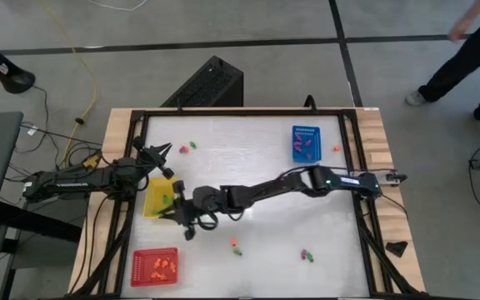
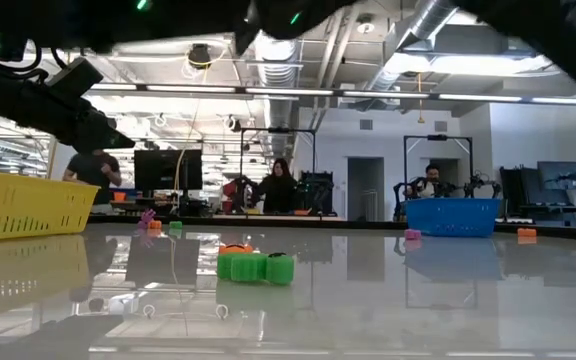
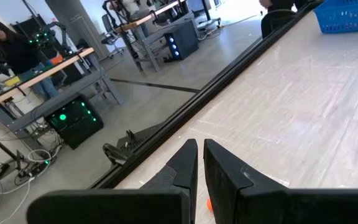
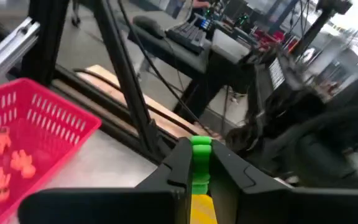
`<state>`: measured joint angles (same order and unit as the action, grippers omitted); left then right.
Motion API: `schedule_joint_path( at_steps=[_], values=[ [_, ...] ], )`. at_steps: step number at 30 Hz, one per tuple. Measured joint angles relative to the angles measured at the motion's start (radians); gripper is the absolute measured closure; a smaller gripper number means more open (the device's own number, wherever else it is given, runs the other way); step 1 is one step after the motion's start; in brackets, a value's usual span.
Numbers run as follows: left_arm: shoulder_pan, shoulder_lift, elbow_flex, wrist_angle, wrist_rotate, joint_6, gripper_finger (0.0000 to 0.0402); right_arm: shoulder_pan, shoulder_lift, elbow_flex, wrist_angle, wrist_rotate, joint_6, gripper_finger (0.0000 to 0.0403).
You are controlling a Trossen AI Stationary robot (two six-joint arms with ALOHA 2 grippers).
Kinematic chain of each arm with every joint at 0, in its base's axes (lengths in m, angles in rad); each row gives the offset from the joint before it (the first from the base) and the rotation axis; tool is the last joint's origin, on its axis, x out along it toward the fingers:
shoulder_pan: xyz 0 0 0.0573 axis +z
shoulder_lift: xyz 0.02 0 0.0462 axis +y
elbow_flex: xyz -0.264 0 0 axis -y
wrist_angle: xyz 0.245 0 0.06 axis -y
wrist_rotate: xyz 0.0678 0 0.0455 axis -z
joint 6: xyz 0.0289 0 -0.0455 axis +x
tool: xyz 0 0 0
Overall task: Sort Halloween decoration
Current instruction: Put the green skeleton toy into the yellow bin
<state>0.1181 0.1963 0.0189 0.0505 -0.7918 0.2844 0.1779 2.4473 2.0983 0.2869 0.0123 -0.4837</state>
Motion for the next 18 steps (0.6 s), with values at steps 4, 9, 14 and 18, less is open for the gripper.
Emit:
schedule_joint_path(
  at_steps=[4,9,14,18],
  values=[
    [0.0,0.0,0.0,0.0,0.0,0.0,0.0384,-0.037,0.128,0.154,-0.008,-0.022,0.133,0.034],
    [0.0,0.0,0.0,0.0,0.0,0.0,0.0384,-0.071,0.229,0.23,0.003,-0.026,0.194,0.0339],
    [0.0,0.003,0.0,-0.002,-0.026,0.053,0.0384,-0.083,0.227,0.229,-0.055,-0.031,0.192,0.0335],
    [0.0,0.007,0.0,-0.004,-0.042,0.047,0.0384,-0.084,0.222,0.229,-0.067,-0.036,0.229,0.0306]
  ],
)
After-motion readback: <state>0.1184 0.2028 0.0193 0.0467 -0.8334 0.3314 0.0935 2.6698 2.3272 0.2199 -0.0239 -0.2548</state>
